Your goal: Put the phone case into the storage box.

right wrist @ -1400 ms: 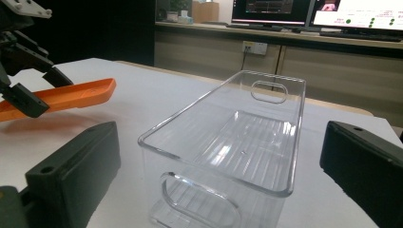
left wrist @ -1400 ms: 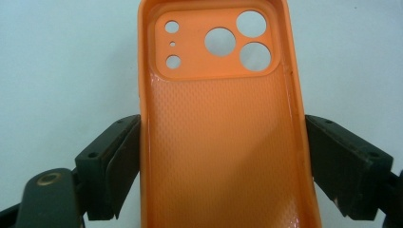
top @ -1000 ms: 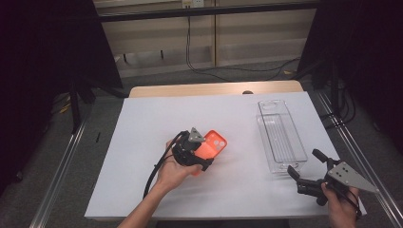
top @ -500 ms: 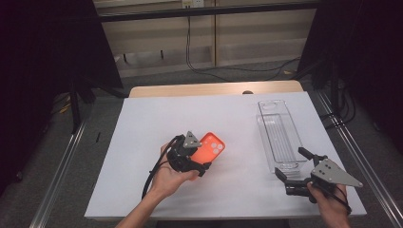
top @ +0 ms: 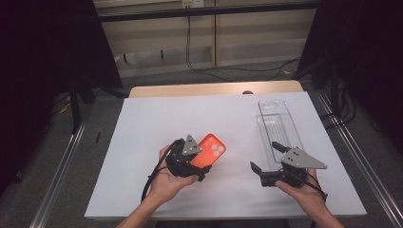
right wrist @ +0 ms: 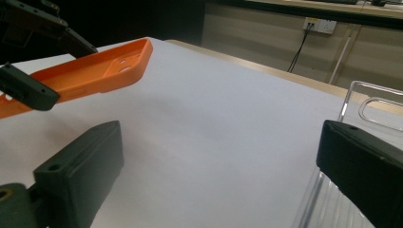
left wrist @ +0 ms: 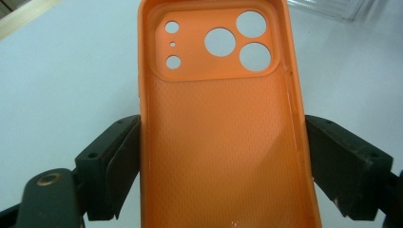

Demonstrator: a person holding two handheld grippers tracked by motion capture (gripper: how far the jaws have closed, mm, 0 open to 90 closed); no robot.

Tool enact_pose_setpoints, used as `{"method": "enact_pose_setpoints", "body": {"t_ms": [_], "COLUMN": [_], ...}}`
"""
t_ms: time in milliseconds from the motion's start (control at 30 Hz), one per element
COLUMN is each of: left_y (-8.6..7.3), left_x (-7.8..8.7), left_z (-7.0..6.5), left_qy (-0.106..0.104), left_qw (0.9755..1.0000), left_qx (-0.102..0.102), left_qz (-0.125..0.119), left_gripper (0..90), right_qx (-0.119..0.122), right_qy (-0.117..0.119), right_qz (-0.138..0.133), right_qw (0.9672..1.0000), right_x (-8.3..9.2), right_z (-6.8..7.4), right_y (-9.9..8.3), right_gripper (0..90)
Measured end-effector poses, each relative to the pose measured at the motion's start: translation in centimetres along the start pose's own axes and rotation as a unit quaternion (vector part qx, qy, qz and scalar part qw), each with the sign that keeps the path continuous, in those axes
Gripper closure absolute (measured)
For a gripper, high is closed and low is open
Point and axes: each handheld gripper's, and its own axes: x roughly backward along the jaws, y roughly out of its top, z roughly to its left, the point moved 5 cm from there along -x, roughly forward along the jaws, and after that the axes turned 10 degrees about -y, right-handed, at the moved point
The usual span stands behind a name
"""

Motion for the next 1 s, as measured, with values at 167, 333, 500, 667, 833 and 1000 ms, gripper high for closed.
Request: {"method": "enact_pose_setpoints", "body": {"t_ms": [167, 333, 500, 667, 833, 1000], "left_y": [0.2, 0.4, 0.8, 1.3, 1.5, 1.2], "left_x": [-0.4, -0.9, -1.5, -1.8, -2.3, -3.0], "left_z": [-0.1, -0.5, -0.9, -1.2, -1.6, -2.0], "left_qy": [0.014, 0.021, 0.023, 0.03, 0.043, 0.043], "left_qw": [0.9999, 0.9996, 0.9994, 0.9988, 0.9977, 0.9977], "left_qx": [-0.004, -0.018, -0.024, -0.037, -0.051, -0.051], "left_qz": [-0.004, -0.006, -0.006, -0.007, -0.009, -0.009], "left_gripper": [15.9, 15.9, 15.9, 15.9, 15.9, 15.9], "right_qx": [-0.001, -0.009, -0.02, -0.017, -0.019, -0.008], "right_qy": [0.004, -0.001, 0.01, 0.019, 0.018, 0.005], "right_qz": [0.006, 0.015, 0.027, 0.031, 0.041, 0.054], "right_qw": [1.0, 0.9998, 0.9994, 0.9992, 0.9988, 0.9985], "right_x": [-0.3, -0.8, -1.4, -1.8, -2.3, -2.7], "right_z": [1.1, 1.5, 1.5, 1.8, 2.3, 2.3], "right_y": [0.7, 1.0, 1.7, 2.9, 2.9, 2.7], "right_gripper": [2.4, 3.1, 2.8, 3.9, 4.2, 6.1]}}
